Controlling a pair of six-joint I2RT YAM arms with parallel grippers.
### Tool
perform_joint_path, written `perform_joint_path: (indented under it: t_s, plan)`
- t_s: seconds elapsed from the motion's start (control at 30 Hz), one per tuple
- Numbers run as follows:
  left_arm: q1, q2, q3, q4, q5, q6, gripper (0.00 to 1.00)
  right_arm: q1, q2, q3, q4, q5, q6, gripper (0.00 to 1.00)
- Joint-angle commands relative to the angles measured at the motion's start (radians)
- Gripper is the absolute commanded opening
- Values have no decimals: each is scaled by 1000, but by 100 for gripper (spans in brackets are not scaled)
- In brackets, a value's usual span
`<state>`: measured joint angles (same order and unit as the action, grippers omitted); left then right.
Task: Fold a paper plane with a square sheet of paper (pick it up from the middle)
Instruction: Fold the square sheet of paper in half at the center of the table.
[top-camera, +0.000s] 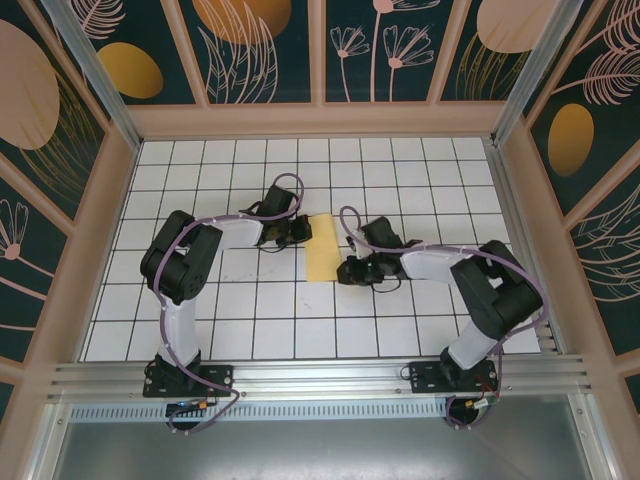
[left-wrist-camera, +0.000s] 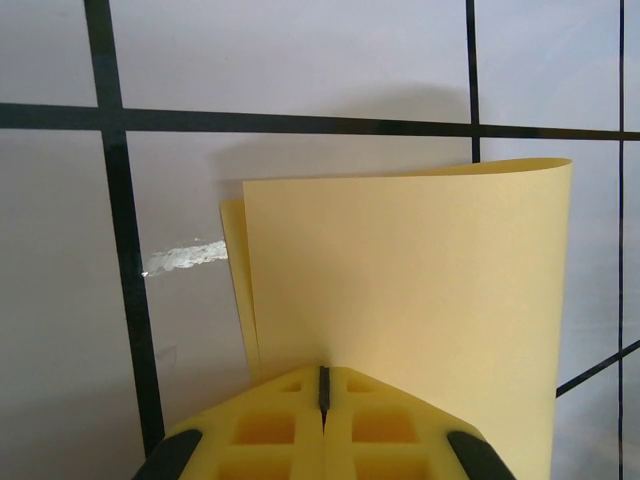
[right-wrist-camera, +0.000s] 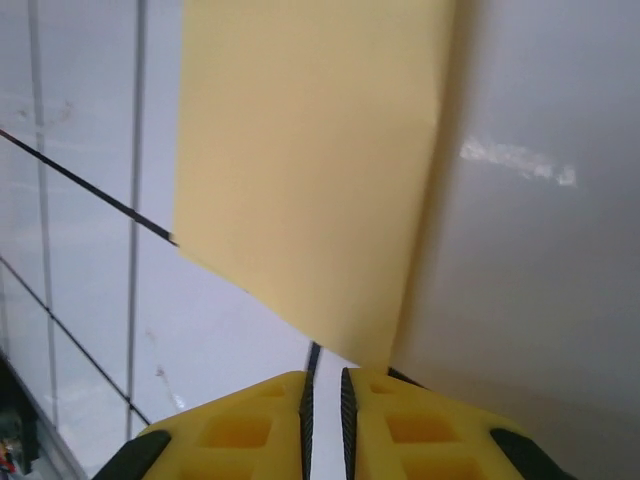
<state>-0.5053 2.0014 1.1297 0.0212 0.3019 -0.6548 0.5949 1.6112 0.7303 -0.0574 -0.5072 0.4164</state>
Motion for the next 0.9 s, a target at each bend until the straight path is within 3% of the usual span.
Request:
perform_joint_path:
  t_s: [0.0, 0.17, 0.47, 0.63, 0.87]
  plan:
    - [7, 63, -53, -88, -133, 14, 5, -13, -84, 50, 39, 32, 37, 18]
    - [6, 65, -51, -81, -132, 15, 5, -18, 13, 164, 74, 132, 61, 17]
    - [5, 76, -39, -93, -131, 1, 4, -41, 278, 369, 129, 104, 97, 13]
    - [7, 78, -43, -108, -138, 7, 4, -80, 360, 427, 127, 90, 89, 13]
    - [6, 72, -63, -130, -149, 12, 4, -109, 406, 425, 105, 172, 99, 13]
